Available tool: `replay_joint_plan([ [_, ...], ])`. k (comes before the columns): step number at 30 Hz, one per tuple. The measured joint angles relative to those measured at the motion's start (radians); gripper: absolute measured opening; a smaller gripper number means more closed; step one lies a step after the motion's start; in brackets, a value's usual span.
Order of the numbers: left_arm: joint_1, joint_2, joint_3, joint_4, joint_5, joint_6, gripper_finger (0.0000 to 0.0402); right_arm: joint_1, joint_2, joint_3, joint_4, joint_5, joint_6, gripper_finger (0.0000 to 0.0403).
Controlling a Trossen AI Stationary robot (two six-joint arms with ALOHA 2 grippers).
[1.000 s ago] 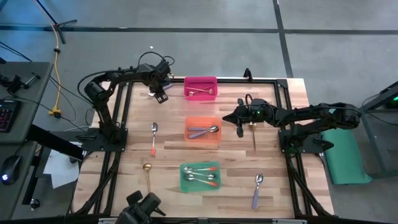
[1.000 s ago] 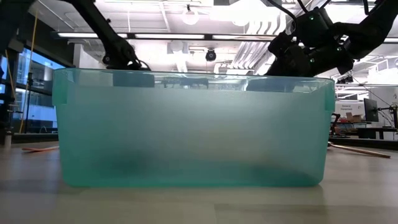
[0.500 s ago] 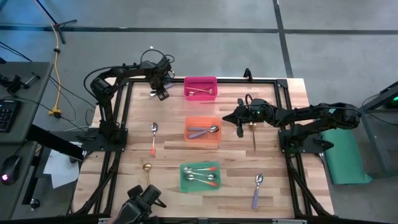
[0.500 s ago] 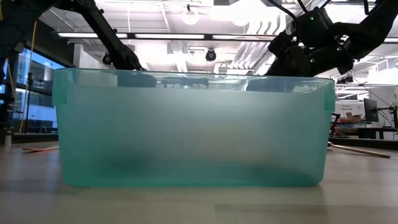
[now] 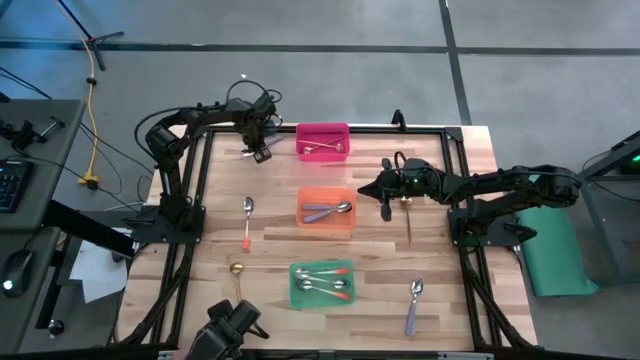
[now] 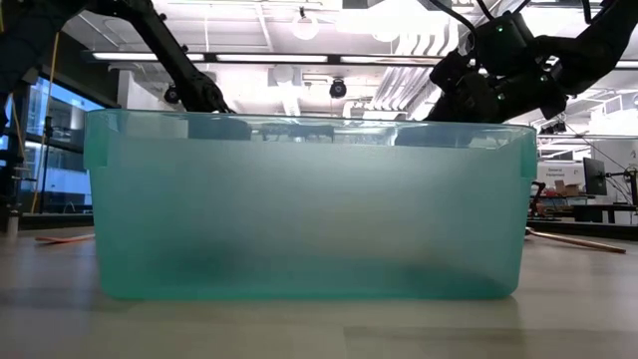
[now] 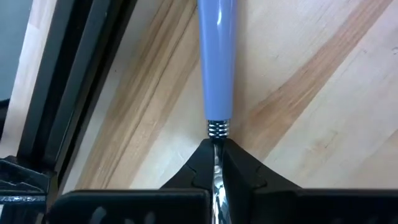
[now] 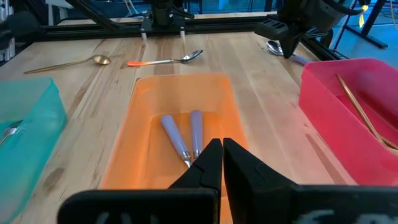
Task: Sort silverware by color (type)
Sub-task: Put the top violet spoon into the orange bin
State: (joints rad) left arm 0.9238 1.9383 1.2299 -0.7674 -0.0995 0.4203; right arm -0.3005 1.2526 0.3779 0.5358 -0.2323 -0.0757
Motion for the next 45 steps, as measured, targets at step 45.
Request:
replay_joint_plan([
  [45,-0.665,-0.061,0.101,0.230,0.299,-0.198,0.0001,0.032,-0.171,0.000,-0.138,0.064,-0.057,0.0000],
])
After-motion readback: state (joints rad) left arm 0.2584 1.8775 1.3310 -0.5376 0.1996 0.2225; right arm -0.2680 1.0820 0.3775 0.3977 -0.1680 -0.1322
